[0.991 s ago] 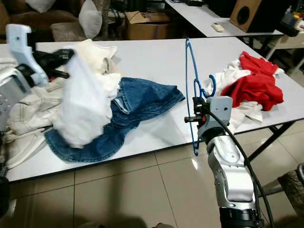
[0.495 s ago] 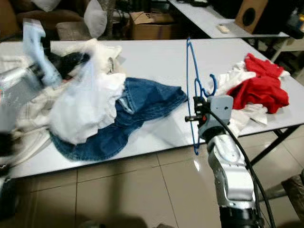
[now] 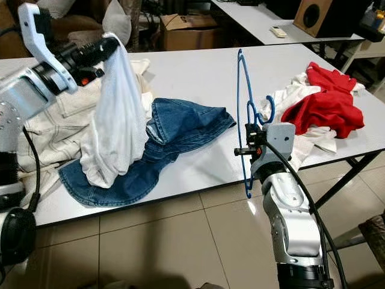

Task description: Hang hanger

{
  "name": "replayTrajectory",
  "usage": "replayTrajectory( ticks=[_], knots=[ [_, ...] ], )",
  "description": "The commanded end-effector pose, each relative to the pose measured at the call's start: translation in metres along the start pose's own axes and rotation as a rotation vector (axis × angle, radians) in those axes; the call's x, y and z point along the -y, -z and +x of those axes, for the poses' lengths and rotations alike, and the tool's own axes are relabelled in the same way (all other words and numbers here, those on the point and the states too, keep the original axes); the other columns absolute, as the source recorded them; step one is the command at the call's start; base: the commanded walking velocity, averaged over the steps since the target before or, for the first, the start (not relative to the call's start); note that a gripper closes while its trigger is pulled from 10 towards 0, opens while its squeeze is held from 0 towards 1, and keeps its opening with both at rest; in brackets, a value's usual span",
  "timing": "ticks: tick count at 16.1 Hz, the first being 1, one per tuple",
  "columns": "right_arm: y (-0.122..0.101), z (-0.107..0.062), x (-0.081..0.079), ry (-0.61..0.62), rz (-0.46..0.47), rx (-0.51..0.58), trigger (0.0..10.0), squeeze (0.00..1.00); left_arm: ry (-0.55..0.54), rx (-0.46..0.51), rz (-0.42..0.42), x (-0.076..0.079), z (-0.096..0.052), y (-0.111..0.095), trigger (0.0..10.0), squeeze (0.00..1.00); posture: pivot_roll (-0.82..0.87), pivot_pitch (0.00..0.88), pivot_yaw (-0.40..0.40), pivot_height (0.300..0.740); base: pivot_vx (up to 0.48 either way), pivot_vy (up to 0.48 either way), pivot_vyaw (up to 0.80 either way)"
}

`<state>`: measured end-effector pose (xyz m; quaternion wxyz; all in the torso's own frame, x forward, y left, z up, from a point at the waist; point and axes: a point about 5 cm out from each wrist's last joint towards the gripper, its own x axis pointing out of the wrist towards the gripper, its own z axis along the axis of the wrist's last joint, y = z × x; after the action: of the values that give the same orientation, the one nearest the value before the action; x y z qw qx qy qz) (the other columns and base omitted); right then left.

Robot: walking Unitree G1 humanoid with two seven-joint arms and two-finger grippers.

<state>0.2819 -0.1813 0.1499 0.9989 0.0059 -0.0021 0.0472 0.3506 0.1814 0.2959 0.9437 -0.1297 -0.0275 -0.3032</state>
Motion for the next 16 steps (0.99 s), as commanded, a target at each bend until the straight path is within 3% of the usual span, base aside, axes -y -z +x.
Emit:
replayTrajectory(
  ticks=[1,2,3,6,8,9,10,11,13,16],
  knots=[
    [-0.005,-0.002,0.001,0.007,-0.008,0.024,10.0,0.0,0.007,-0.03,0.081,0.003,0.002,0.0,0.0,0.0,-0.1,0.0,-0.023,0.74,0.0,0.0,0.0],
    [-0.005,-0.002,0.0,0.007,-0.008,0.025,10.0,0.0,0.004,-0.071,0.15,0.003,0.002,0.005,0.0,0.0,-0.1,0.0,-0.025,0.74,0.0,0.0,0.0],
    [-0.005,-0.001,-0.001,0.003,-0.01,0.025,10.0,0.0,0.0,-0.157,0.274,0.006,0.003,0.015,0.0,0.0,-0.1,0.0,-0.025,0.74,0.0,0.0,0.0],
    [-0.005,0.0,-0.002,-0.001,-0.012,0.025,10.0,0.0,0.011,-0.169,0.277,0.011,0.011,0.022,0.0,0.0,-0.09,0.0,-0.023,0.74,0.0,0.0,0.0],
    [-0.004,0.0,-0.003,-0.002,-0.012,0.023,10.0,0.0,-0.024,-0.158,0.259,0.005,0.022,0.027,0.0,0.0,-0.09,0.0,-0.024,0.74,0.0,0.0,0.0],
    [-0.004,0.0,-0.003,-0.004,-0.013,0.022,10.0,0.0,-0.139,-0.137,0.232,-0.01,0.033,0.029,0.0,0.0,-0.1,0.0,-0.023,0.74,0.0,0.0,0.0],
    [-0.004,0.001,-0.004,-0.005,-0.013,0.024,10.0,0.0,-0.394,-0.086,0.183,-0.036,0.039,0.03,0.0,0.0,-0.1,0.0,-0.017,0.74,0.0,0.0,0.0],
    [-0.005,0.001,-0.004,-0.003,-0.015,0.027,10.0,0.0,-0.515,-0.078,0.186,-0.049,0.037,0.031,0.0,0.0,-0.11,0.0,-0.012,0.74,0.0,0.0,0.0],
    [-0.006,-0.002,-0.002,0.012,-0.015,0.033,10.0,0.0,-0.675,-0.127,0.205,-0.068,0.027,0.046,0.0,0.0,-0.12,0.0,0.004,0.74,0.0,0.0,0.0],
    [-0.004,-0.005,-0.001,0.023,-0.015,0.03,10.0,0.0,-0.788,-0.195,0.24,-0.086,0.012,0.068,0.0,0.0,-0.12,0.0,0.003,0.74,0.0,0.0,0.0]
  ],
)
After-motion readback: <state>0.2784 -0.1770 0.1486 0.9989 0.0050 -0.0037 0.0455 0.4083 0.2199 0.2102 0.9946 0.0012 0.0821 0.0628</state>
